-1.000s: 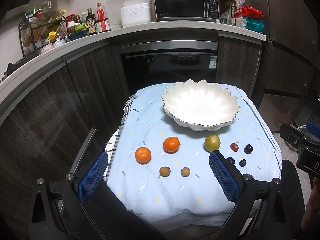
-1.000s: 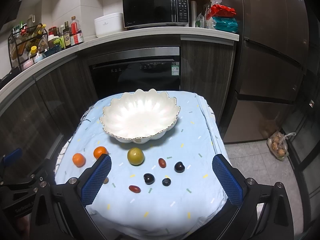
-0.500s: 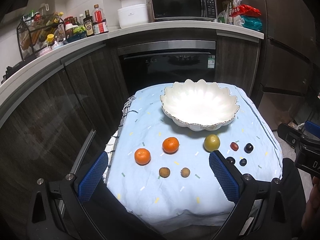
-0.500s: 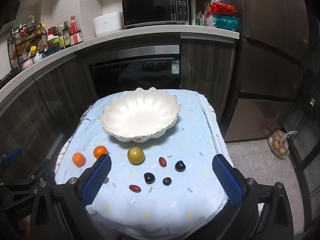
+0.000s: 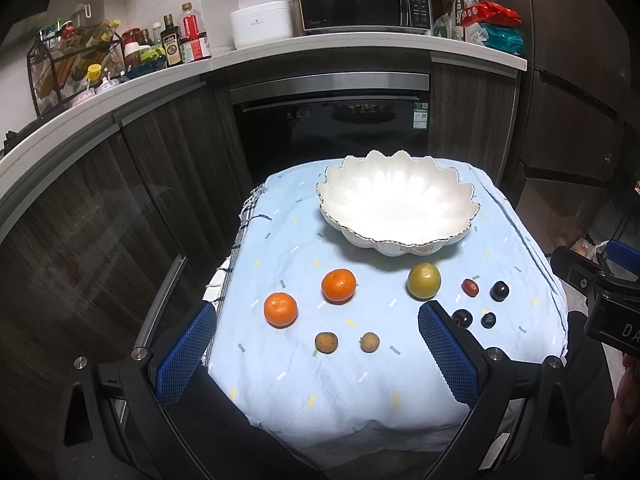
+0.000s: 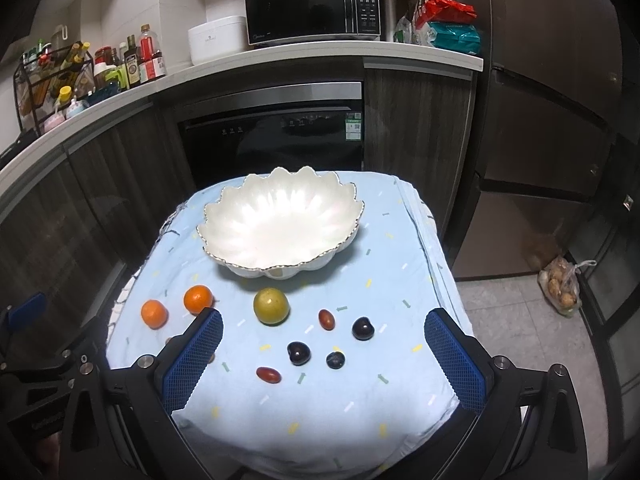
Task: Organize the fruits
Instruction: 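Grasp a small brown round fruit with the left tool while the right tool grasps a black grape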
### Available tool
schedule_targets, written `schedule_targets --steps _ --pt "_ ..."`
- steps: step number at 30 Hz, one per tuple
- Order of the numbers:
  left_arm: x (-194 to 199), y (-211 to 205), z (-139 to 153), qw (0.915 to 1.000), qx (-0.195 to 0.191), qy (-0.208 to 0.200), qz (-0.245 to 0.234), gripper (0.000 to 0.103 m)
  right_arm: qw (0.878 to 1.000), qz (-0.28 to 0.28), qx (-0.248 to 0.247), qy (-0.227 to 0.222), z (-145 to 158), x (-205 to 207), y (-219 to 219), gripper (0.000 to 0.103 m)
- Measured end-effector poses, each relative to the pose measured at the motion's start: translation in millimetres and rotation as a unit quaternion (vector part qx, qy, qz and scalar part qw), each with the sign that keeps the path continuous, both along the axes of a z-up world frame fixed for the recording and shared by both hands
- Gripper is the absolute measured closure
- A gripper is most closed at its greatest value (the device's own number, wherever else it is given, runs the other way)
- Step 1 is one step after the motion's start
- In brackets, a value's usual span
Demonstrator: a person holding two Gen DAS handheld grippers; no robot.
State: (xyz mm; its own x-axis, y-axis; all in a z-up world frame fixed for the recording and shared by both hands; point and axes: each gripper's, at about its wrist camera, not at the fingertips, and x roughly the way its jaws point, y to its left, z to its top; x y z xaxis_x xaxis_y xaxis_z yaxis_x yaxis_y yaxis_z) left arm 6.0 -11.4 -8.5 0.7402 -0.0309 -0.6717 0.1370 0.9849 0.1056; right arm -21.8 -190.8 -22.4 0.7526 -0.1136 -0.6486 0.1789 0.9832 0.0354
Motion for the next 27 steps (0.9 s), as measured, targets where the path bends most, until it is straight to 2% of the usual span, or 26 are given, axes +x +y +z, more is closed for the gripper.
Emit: schedule_targets --steps 6,9,17,27 --pt "5 -2 -5 1.0000 0.000 0.000 -0.007 0.000 1.000 0.000 0.002 0.004 -7 4 -2 0.000" --pt "7 -4 -10 0.9999 0.005 -0.001 -0.015 0.007 1.000 0.001 -0.002 0.005 -11 6 -2 0.000" --pt "19 -10 -28 0.9993 0.007 0.011 -0.034 0.008 1.000 0.004 -0.014 0.007 -27 16 -2 0.001" --pt "35 -28 -60 0.9973 0.023 0.022 -0.067 0.018 0.999 0.022 -0.015 0.032 -55 30 -4 0.027"
